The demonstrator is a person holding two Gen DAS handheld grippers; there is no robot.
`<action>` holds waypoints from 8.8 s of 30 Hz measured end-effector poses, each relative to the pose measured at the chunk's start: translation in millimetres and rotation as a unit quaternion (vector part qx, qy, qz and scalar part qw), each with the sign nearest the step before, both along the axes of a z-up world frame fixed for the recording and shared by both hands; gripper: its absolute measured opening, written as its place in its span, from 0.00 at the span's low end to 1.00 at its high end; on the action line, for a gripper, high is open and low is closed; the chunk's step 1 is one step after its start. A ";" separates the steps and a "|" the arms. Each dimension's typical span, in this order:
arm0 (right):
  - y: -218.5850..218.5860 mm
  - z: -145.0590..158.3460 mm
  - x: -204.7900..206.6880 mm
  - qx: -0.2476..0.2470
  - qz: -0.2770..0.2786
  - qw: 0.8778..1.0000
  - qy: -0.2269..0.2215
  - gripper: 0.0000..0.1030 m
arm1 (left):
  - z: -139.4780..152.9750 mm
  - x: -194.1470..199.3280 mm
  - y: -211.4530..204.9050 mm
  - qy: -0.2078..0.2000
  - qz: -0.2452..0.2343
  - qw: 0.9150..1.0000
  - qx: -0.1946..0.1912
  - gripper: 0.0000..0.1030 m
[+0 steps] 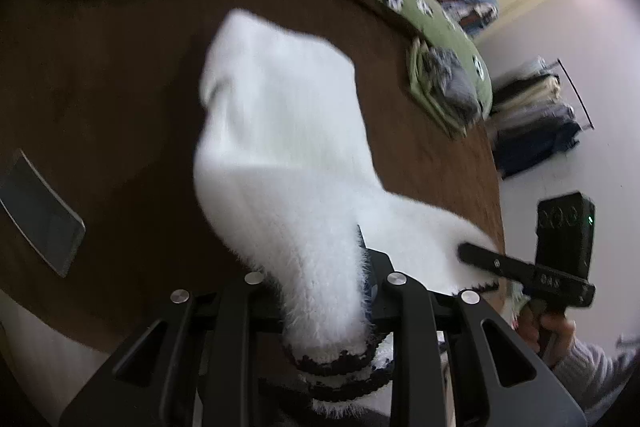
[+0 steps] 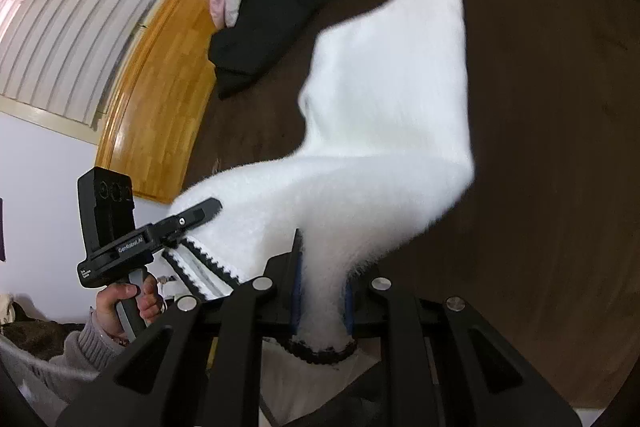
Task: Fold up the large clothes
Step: 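Lift the hem end with both tools and fold it toward the collar end, then open both tools and release the folded hem end, then grasp the collar end of the strip with the right tool, then fold the collar end over the bundle with the right tool, release, then grasp the folded white cardigan bundle with both tools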
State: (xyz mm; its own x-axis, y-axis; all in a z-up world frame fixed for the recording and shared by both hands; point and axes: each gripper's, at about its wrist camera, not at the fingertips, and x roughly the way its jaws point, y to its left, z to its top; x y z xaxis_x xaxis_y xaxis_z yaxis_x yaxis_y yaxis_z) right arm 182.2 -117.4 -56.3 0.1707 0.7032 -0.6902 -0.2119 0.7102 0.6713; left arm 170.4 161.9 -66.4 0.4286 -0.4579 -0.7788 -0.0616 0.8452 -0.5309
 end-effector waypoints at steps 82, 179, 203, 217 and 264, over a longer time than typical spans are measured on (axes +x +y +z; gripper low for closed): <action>0.9 -167.1 324.8 -0.025 -0.192 0.979 0.071 0.16 | -120.1 357.9 17.2 0.012 -0.034 0.994 0.099 0.51; 222.6 -138.2 391.4 -0.195 0.226 0.939 -0.170 0.09 | -124.1 176.3 31.9 0.002 0.056 0.982 0.182 0.90; 241.8 -188.4 405.2 -0.213 0.245 0.934 -0.147 0.27 | -146.9 163.5 41.2 0.012 0.082 0.977 0.195 0.94; 121.9 -80.9 392.4 -0.180 0.136 0.961 -0.158 0.92 | -92.3 195.6 56.7 0.000 0.066 0.975 0.210 0.93; 7.8 -227.8 323.3 -0.009 -0.008 0.998 0.069 0.94 | -200.5 312.7 79.9 0.064 -0.114 0.990 -0.056 0.90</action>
